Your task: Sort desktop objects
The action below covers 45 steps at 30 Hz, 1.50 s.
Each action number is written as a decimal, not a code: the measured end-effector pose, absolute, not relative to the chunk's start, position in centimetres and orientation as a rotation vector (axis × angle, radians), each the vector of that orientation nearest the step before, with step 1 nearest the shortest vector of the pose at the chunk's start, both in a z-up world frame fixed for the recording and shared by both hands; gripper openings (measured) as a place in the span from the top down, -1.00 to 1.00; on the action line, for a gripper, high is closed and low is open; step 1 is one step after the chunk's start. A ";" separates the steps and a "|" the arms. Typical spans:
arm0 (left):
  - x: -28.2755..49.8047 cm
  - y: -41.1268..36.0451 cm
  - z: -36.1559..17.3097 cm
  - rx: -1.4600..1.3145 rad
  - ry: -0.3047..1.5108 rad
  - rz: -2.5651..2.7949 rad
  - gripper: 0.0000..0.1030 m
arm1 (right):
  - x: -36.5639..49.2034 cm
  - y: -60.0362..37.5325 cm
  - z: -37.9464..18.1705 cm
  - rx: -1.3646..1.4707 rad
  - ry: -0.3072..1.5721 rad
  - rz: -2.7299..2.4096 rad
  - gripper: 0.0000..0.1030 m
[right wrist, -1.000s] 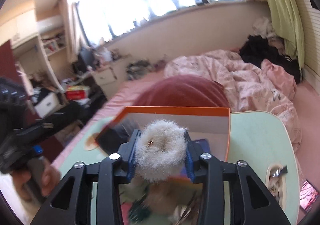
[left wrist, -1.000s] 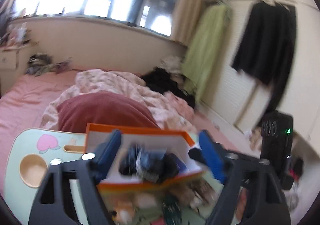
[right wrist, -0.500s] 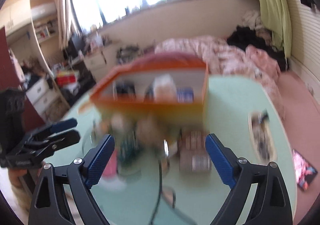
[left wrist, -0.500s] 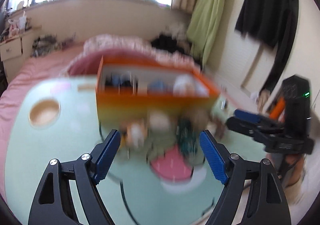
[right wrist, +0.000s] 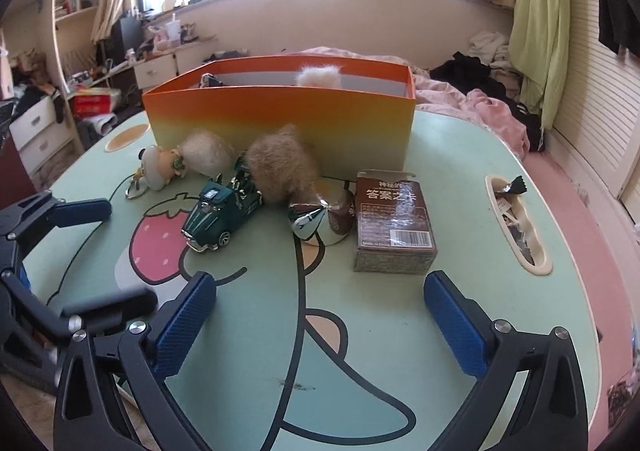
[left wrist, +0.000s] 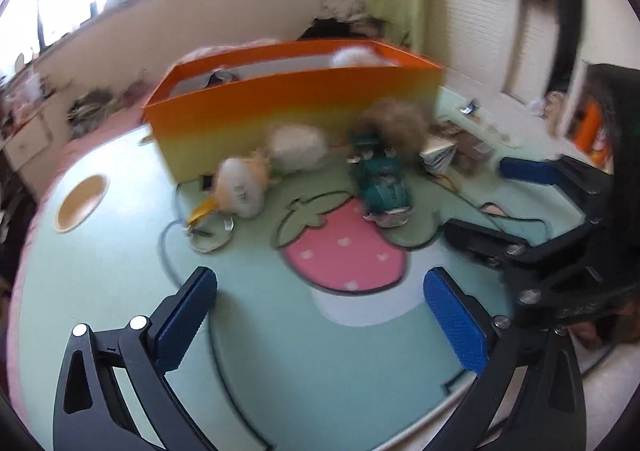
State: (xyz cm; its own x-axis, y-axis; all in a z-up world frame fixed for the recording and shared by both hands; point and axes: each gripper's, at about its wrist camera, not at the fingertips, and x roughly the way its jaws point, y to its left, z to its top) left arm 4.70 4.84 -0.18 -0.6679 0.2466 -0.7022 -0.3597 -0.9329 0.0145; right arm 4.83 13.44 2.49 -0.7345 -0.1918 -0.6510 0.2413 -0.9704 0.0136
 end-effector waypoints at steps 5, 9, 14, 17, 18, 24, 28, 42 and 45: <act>4.8 5.1 -0.5 -1.053 0.221 2.584 -0.99 | 4.4 13.1 2.3 1.005 0.114 -2.704 -1.00; 4.6 5.2 -0.5 -1.051 0.221 2.582 -0.99 | 3.8 13.2 2.1 1.007 0.115 -2.696 -1.00; 4.6 4.9 0.0 -1.041 0.223 2.578 -0.99 | 3.9 12.9 2.0 0.997 0.123 -2.684 -1.00; 4.9 4.7 -0.2 -1.021 0.222 2.581 -0.99 | 4.0 12.9 1.8 0.988 0.122 -2.687 -1.00; 4.8 4.7 -0.2 -1.022 0.221 2.580 -0.99 | 4.0 12.9 1.8 0.986 0.122 -2.688 -1.00; 4.8 4.7 -0.2 -1.018 0.222 2.582 -0.99 | 4.0 12.8 1.7 0.981 0.122 -2.691 -1.00; 4.9 4.7 -0.3 -1.012 0.223 2.580 -0.99 | 4.0 12.7 1.7 0.979 0.121 -2.694 -1.00; 4.9 4.7 -0.3 -1.007 0.222 2.580 -0.99 | 2.8 17.3 5.2 0.883 -0.001 -2.773 -0.48; 4.9 4.6 -0.3 -1.007 0.222 2.579 -0.99 | 1.1 18.2 5.2 0.969 -0.034 -2.757 -0.28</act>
